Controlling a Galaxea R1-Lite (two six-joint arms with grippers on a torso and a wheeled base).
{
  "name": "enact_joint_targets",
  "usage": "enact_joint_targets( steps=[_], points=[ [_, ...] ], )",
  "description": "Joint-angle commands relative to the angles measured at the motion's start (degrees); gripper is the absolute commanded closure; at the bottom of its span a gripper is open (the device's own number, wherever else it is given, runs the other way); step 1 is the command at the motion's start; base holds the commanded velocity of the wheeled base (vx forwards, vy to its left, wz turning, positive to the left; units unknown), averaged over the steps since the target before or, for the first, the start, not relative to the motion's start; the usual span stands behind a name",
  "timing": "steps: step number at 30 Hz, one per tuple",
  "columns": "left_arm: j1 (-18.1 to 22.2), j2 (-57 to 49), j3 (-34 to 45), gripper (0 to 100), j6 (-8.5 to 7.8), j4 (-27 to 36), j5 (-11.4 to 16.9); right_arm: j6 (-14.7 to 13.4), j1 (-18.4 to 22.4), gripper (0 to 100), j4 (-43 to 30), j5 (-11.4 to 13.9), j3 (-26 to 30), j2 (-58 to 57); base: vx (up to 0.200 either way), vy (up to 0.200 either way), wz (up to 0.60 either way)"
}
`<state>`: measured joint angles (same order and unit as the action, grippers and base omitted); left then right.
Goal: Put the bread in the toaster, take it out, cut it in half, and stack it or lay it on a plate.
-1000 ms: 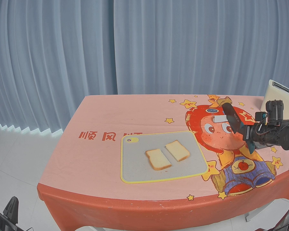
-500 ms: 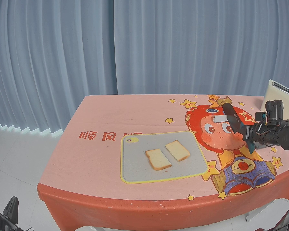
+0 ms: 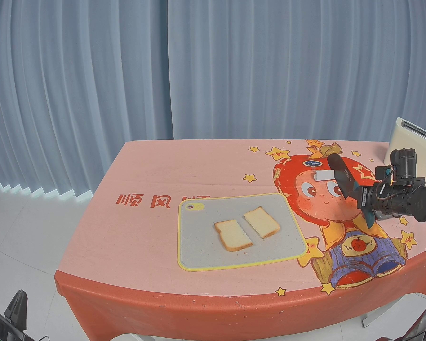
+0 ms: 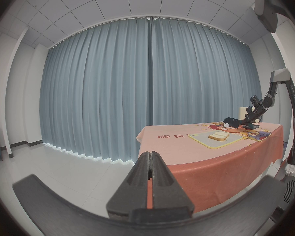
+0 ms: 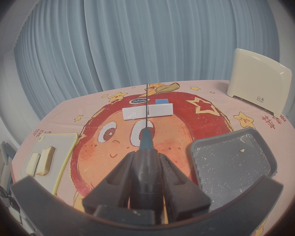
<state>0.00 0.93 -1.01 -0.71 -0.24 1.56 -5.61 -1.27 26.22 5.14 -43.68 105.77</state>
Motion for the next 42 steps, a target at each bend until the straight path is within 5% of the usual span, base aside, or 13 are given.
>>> enact_joint_targets(
  steps=[1, 15, 16, 42],
  points=[
    [0.00, -0.93, 1.01, 100, 0.00, -0.02, -0.07, 0.07, -0.05, 100, 0.06, -0.05, 0.09, -0.12, 0.000, 0.000, 0.00],
    [0.00, -0.93, 1.01, 100, 0.00, -0.02, 0.02, 0.07, -0.14, 100, 0.23, -0.13, 0.26, -0.47, 0.000, 0.000, 0.00],
    [0.00, -0.93, 1.01, 100, 0.00, -0.02, 0.02, 0.07, -0.14, 0, 0.23, -0.13, 0.26, -0.56, 0.000, 0.000, 0.00],
    [0.00, -0.93, 1.01, 100, 0.00, -0.02, 0.02, -0.37, -2.51, 0, 0.23, -0.13, 2.28, -9.96, 0.000, 0.000, 0.00]
  ],
)
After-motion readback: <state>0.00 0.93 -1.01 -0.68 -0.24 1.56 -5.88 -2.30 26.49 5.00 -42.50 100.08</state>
